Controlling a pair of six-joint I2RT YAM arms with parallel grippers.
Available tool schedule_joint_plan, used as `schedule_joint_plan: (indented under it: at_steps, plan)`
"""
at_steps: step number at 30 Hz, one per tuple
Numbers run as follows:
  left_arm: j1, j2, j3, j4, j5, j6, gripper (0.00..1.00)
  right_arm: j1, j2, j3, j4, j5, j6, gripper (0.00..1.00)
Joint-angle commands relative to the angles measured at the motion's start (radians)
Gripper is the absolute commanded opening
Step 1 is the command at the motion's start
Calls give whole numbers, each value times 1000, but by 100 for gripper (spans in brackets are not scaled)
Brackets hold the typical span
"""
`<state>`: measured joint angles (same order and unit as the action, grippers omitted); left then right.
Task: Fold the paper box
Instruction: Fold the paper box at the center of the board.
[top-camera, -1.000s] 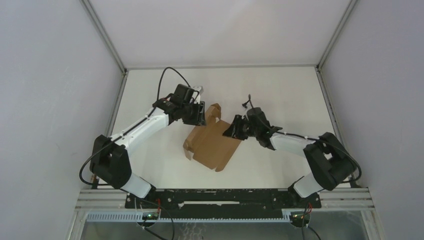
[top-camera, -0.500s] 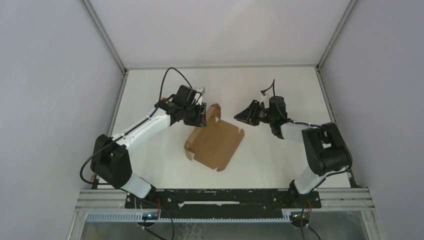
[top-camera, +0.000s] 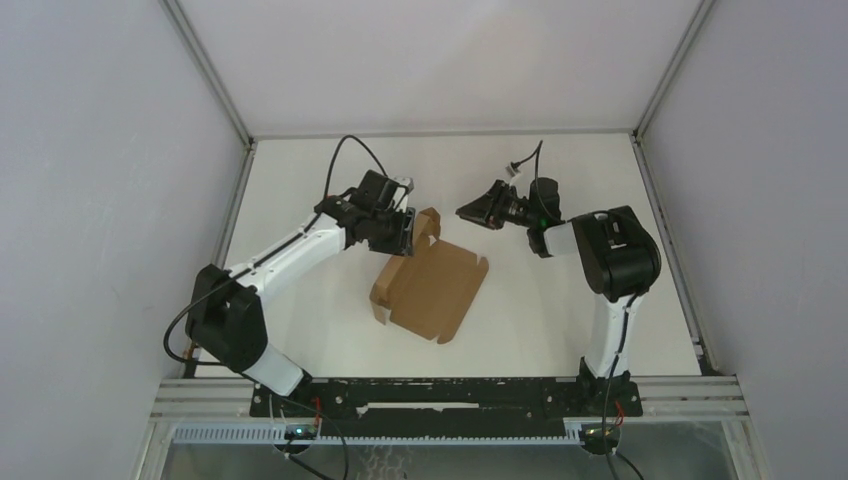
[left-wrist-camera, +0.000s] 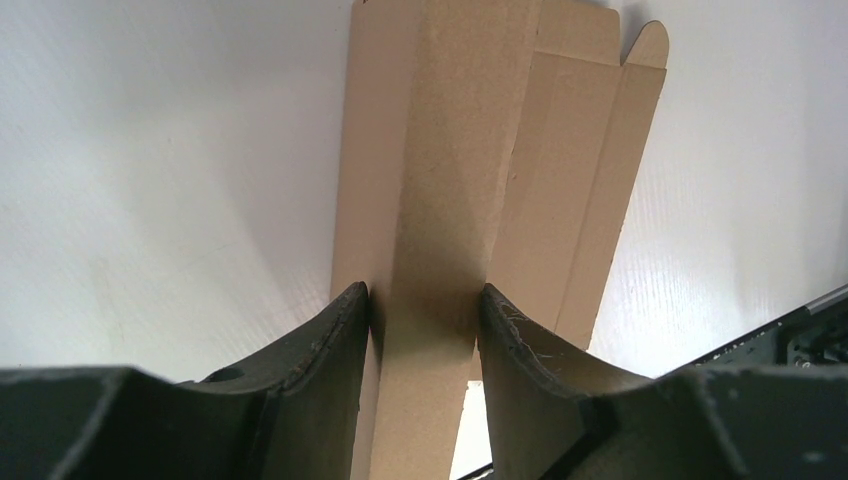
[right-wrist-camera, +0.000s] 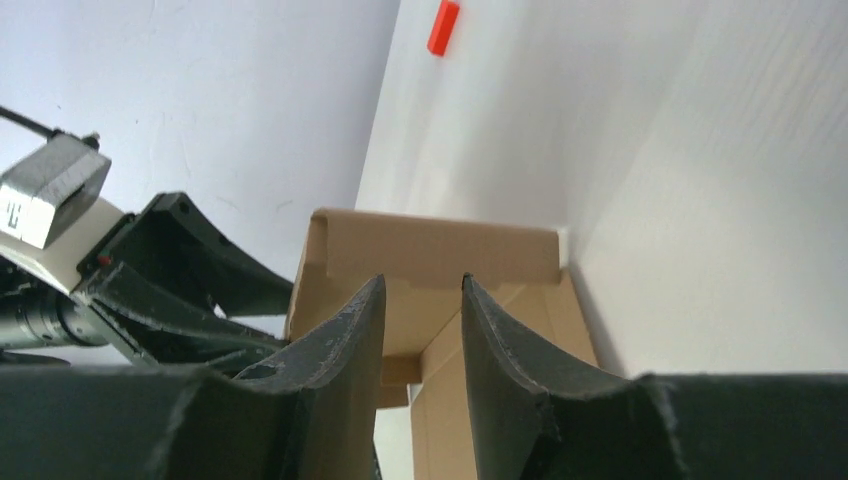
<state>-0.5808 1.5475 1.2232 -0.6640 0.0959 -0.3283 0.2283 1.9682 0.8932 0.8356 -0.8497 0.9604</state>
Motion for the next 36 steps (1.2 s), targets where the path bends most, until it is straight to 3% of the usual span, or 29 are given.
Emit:
schedule_joint_plan:
  at_steps: [1,22,36]
  plan:
    - [-15,25,55,-53,-6,28,48,-5,71,95,131,-31,43,42]
    - [-18,33,60,-71,-4,46,48,84,247,337,26,-74,55,42]
    - [-18,44,55,-68,-13,48,48,117,218,272,38,-103,29,38]
